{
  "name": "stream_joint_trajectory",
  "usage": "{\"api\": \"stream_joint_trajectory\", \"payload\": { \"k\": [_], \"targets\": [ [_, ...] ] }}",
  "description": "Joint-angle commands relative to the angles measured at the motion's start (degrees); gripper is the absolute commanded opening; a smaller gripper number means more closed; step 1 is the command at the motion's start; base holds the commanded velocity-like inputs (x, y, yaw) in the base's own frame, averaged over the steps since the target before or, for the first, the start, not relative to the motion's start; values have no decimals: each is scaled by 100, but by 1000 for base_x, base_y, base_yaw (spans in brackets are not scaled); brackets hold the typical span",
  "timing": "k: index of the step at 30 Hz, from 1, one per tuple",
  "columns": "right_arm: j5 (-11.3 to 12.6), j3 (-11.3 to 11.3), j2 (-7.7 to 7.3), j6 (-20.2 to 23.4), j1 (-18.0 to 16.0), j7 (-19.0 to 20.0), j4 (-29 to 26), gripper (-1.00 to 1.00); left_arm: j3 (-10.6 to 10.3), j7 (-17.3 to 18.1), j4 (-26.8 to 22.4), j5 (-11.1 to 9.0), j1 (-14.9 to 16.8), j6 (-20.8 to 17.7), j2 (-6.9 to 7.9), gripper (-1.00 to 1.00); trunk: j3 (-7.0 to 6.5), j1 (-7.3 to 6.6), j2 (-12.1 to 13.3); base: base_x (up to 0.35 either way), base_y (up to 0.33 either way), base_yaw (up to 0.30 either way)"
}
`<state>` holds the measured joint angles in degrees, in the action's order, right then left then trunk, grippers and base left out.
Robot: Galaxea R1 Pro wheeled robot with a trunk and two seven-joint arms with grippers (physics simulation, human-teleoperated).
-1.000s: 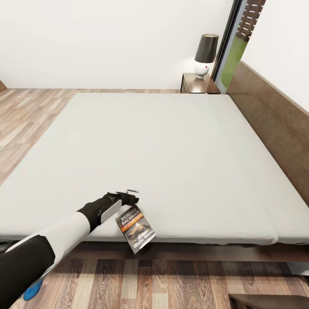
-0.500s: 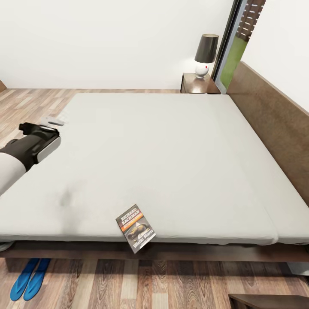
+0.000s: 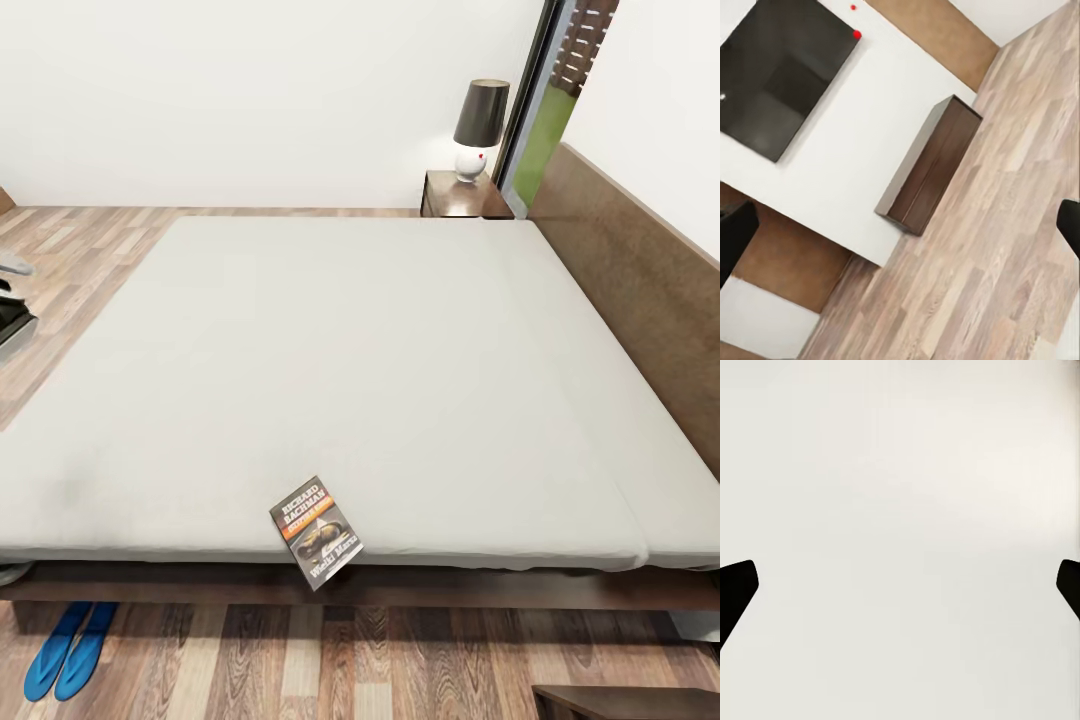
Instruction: In the bedroom, move the book from the bed onto either nightstand, and place the two sandals side by side next to the bed.
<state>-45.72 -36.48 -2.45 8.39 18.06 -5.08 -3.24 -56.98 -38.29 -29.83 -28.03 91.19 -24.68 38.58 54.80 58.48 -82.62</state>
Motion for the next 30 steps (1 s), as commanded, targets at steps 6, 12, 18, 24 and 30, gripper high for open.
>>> {"api": "stream_joint_trajectory", "payload": {
  "k": [6, 12, 18, 24, 30],
  "targets": [
    [-51, 82, 0, 22, -26, -1, -25, 100, -70, -63, 217, 696, -4, 373, 601, 100, 3, 1, -2, 0, 0, 0],
    [-50, 201, -10, 12, -42, -2, -28, 100, -107, -86, 1164, 1410, -72, 1109, 1211, 100, 3, 1, -2, 0, 0, 0],
    [-50, 234, -30, 6, -46, -2, -27, 100, -117, -83, 2222, 1745, -484, 2030, 1414, 100, 3, 1, -2, 0, 0, 0],
    [-51, 244, -45, 3, -47, -2, -27, 100, -91, -100, 2791, 1766, -2077, 2645, 1457, 100, 3, 1, -2, 0, 0, 0],
    [-51, 246, -58, -60, -48, -2, -27, 100, -67, -102, 2927, 1196, -4114, 2845, 1321, 100, 3, 1, -2, 0, 0, 0]
  ]
}}
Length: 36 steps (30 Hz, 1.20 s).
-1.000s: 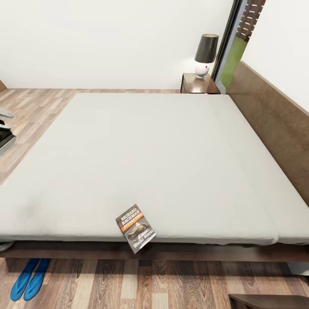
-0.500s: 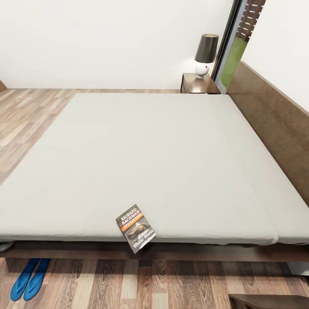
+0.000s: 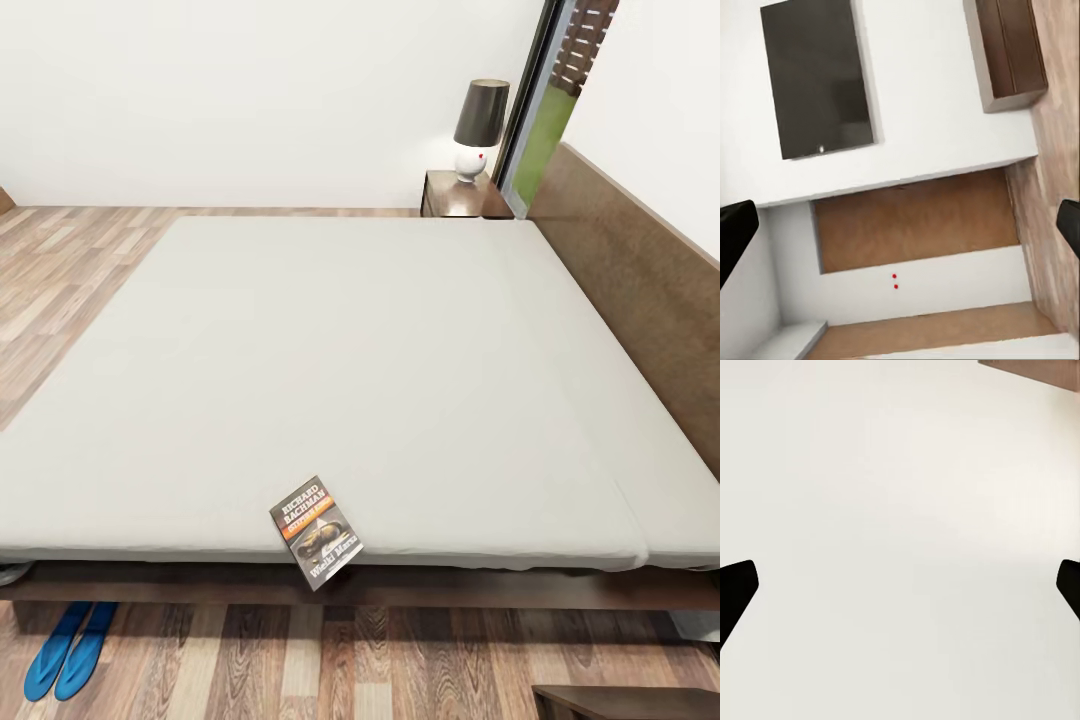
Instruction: In the bedroom, move the book from the bed onto either nightstand, and place the two sandals side by side next to the bed.
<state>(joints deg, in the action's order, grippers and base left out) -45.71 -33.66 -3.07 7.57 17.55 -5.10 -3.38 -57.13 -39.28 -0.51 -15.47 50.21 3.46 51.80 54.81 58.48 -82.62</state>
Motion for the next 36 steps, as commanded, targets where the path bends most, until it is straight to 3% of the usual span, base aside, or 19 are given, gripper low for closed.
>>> {"api": "stream_joint_trajectory", "payload": {
  "k": [1, 5, 8, 9, 12, 13, 14, 15, 18, 20, 21, 24, 27, 31, 33, 36],
  "targets": [
    [-52, -36, 2, 1, 3, 0, -13, 100, -50, 20, 9, -357, -624, 86, -99, 100, 2, 0, -2, 0, 0, 0],
    [-52, -36, 0, -23, 3, 0, -13, 100, -46, 67, 23, -748, -1630, 202, -309, 100, 2, 0, -2, 0, 0, 0],
    [-52, -36, 0, -37, 3, 0, -13, 100, -45, 232, 28, -892, -2322, 255, -628, 100, 2, 0, -2, 0, 0, 0],
    [-52, -36, 0, -37, 3, 0, -13, 100, -45, 232, 28, -892, -2322, 255, -628, 100, 2, 0, -2, 0, 0, 0],
    [-52, -36, -1, -45, 3, 0, -12, 100, -45, 509, 31, -980, -3010, 309, -1091, 100, 2, 0, -2, 0, 0, 0],
    [-52, -36, -1, -48, 3, 0, -9, 100, -45, 664, 33, -1013, -3418, 388, -1454, 100, 2, 0, -2, 0, 0, 0],
    [-52, -36, -1, -48, 3, 0, -9, 100, -45, 664, 33, -1013, -3418, 388, -1454, 100, 2, 0, -2, 0, 0, 0],
    [-51, -39, -3, -50, 3, -3, -7, 100, -44, 781, 36, -1034, -3776, 478, -1820, 100, 2, 0, -2, 0, 0, 0],
    [-47, -42, -2, -52, 3, -6, -6, 100, -43, 917, 36, -1054, -4217, 577, -2336, 100, 2, 0, -2, 0, 0, 0],
    [-46, -43, -2, -58, 3, -7, -6, 100, -42, 1036, 35, -1061, -4412, 615, -2650, 100, 2, 0, -2, 0, 0, 0],
    [-46, -43, -2, -58, 3, -7, -6, 100, -42, 1036, 35, -1061, -4412, 615, -2650, 100, 2, 0, -2, 0, 0, 0],
    [-40, -48, -4, -147, 3, -7, -2, 100, -39, 1310, 37, -1068, -4601, 643, -3051, 100, 2, 0, -2, 0, 0, 0],
    [-27, -51, -11, -329, 3, -8, 5, 100, -34, 1642, 40, -1081, -4701, 646, -3348, 100, 2, 0, -2, 0, 0, 0],
    [-16, -56, -27, -475, 3, -8, 17, 100, -30, 2056, 38, -1272, -4763, 645, -3563, 100, 2, 0, -2, 0, 0, 0],
    [-9, -59, -54, -532, 3, -8, 33, 100, -32, 2324, 37, -1519, -4785, 658, -3634, 100, 2, 0, -2, 0, 0, 0],
    [1, -60, -73, -559, 3, -8, 42, 100, -34, 2446, 36, -1631, -4797, 675, -3662, 100, 2, 0, -2, 0, 0, 0]
  ]
}}
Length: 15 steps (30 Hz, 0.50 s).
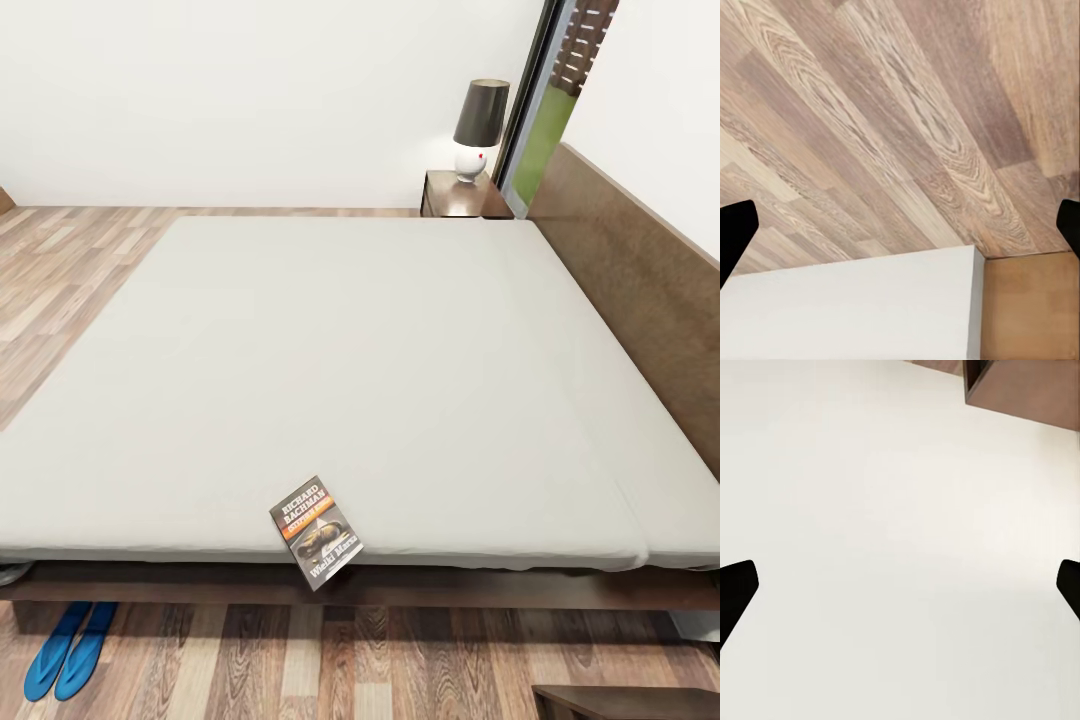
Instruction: In the bedroom, move the book from the bed onto either nightstand, and place the two sandals side by side next to the bed.
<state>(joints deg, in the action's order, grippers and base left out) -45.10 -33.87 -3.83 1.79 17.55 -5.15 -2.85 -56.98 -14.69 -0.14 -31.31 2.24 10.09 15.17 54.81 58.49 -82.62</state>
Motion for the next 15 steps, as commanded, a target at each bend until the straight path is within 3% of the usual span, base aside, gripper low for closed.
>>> {"api": "stream_joint_trajectory", "payload": {
  "k": [1, 15],
  "targets": [
    [-49, -40, -9, 1, 2, -3, -6, 100, -52, 65, -2, -117, -11, 48, -17, 100, 2, 0, -2, 0, 0, 0],
    [-2, -95, -53, -179, 2, -3, 3, 100, -51, 216, -4, -245, -25, 146, -45, 100, 2, 0, -2, 0, 0, 0]
  ]
}}
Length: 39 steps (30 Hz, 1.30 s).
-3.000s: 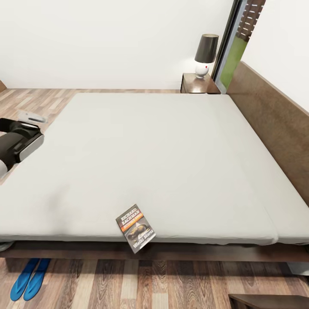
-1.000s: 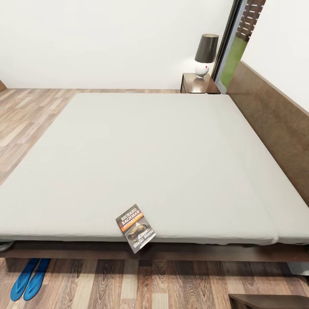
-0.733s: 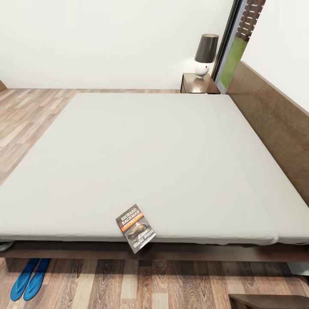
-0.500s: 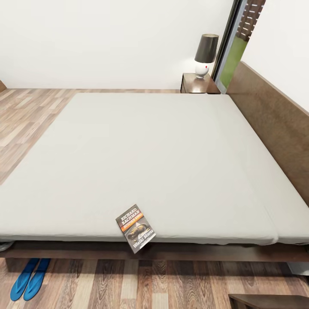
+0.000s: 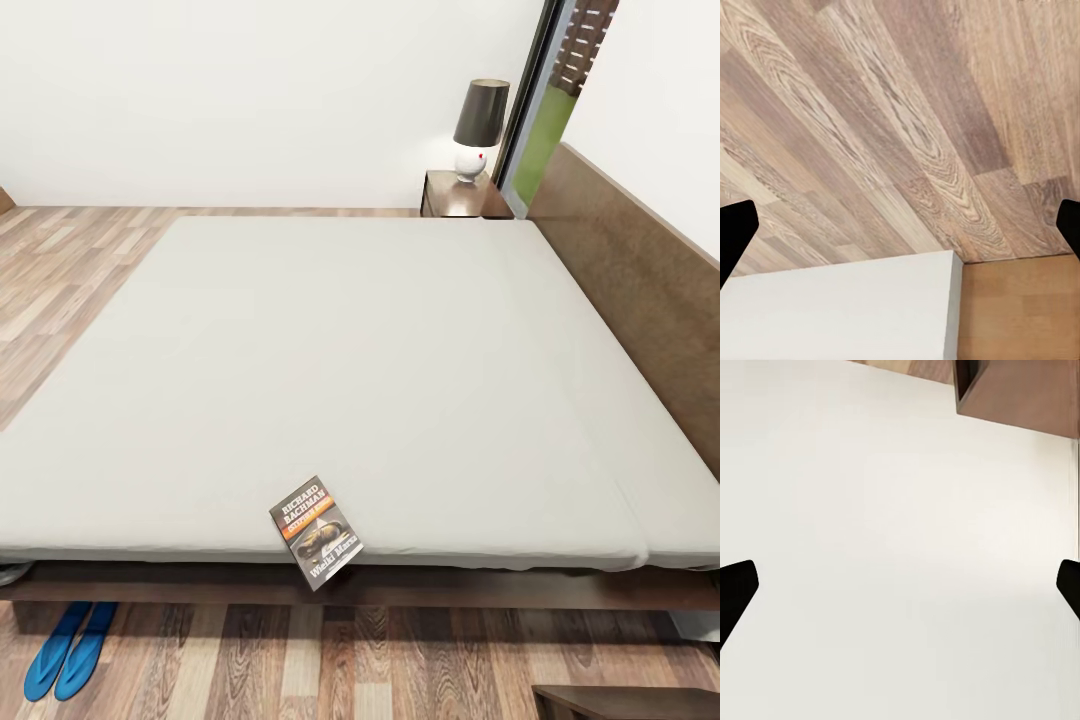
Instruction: In the bedroom, move the book from the bed onto either nightstand, and place the two sandals side by side next to the bed.
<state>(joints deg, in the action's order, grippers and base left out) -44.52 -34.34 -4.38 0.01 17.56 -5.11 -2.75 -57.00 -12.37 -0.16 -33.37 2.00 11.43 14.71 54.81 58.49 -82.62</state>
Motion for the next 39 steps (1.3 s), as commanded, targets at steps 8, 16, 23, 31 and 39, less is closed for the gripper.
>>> {"api": "stream_joint_trajectory", "payload": {
  "k": [8, 16, 23, 31, 39],
  "targets": [
    [-45, -66, -136, -112, 2, -7, 6, 100, -48, -6, -2, -45, 1, 12, -3, 100, 2, 0, -2, 0, 0, 0],
    [-40, -77, -167, -122, 2, -7, 28, 100, -48, -3, 3, -46, 2, 9, -3, 100, 2, 0, -2, 0, 0, 0],
    [-47, -73, -183, -116, 2, -7, 44, 100, -48, -4, 5, -47, 1, 9, -3, 100, 2, 0, -2, 0, 0, 0],
    [-48, -73, -185, -116, 2, -7, 46, 100, -48, -3, 6, -52, 1, 15, 4, 100, 2, 0, -2, 0, 0, 0],
    [-48, -73, -191, -117, 8, -7, 47, 100, -48, -3, 5, -55, 1, 17, -2, 100, 2, 0, -2, 0, 0, 0]
  ]
}}
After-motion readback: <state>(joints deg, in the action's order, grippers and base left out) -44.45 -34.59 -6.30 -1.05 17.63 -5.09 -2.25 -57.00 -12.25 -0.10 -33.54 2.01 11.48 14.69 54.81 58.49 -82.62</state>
